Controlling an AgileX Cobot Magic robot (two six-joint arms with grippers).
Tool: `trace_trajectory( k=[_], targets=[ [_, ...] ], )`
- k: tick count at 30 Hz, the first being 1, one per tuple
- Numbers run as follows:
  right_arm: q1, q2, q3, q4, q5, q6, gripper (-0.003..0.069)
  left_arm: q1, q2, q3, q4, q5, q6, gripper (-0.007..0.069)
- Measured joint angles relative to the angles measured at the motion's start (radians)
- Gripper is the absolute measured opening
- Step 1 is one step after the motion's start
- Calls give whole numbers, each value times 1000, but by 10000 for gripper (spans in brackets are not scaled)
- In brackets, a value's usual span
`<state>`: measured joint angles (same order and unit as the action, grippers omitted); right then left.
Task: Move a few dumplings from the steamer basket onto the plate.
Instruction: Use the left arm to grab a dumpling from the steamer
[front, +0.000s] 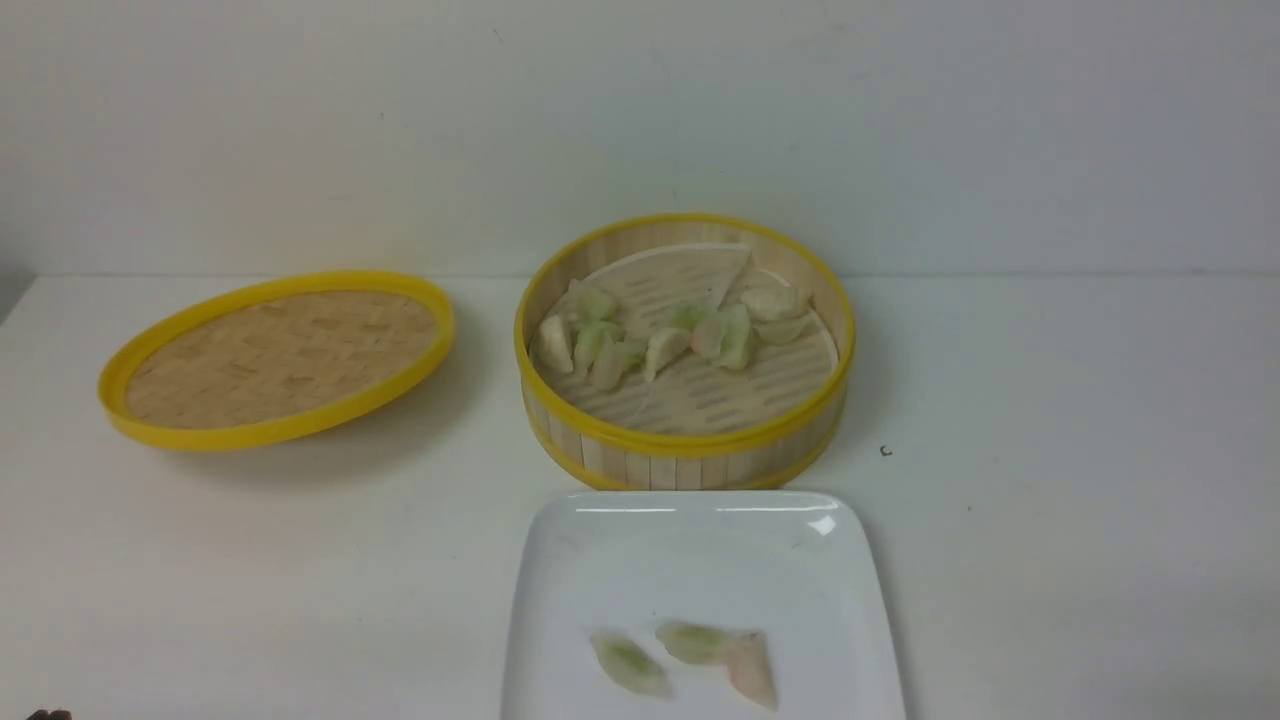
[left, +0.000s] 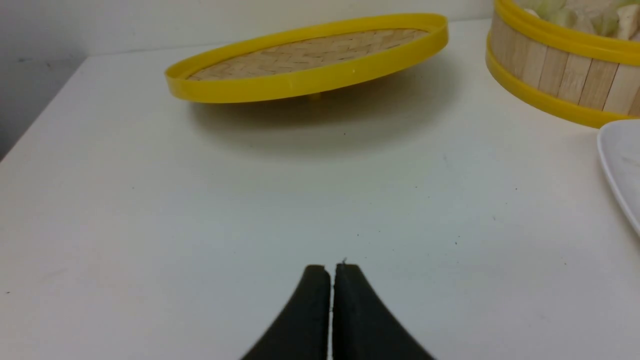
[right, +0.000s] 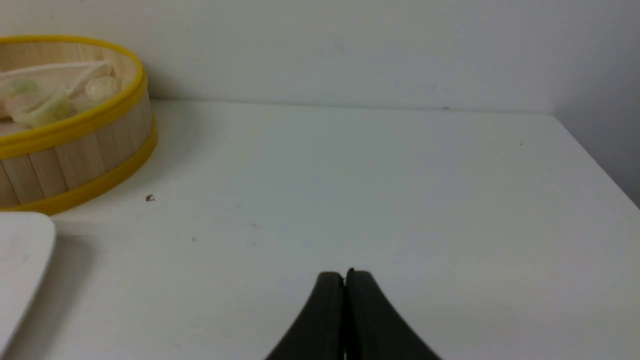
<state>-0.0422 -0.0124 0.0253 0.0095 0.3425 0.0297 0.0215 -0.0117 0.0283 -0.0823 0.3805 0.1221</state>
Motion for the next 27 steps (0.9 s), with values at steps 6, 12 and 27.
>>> trace_trajectory(
  k=[6,12,27],
  targets=[
    [0,0,2,203,-208,98,-15,0,0,0,0,0,0,-6],
    [0,0,2,337,-317,131,-15,0,0,0,0,0,0,-6],
    [0,0,2,318,-391,69,-15,0,0,0,0,0,0,-6]
  ],
)
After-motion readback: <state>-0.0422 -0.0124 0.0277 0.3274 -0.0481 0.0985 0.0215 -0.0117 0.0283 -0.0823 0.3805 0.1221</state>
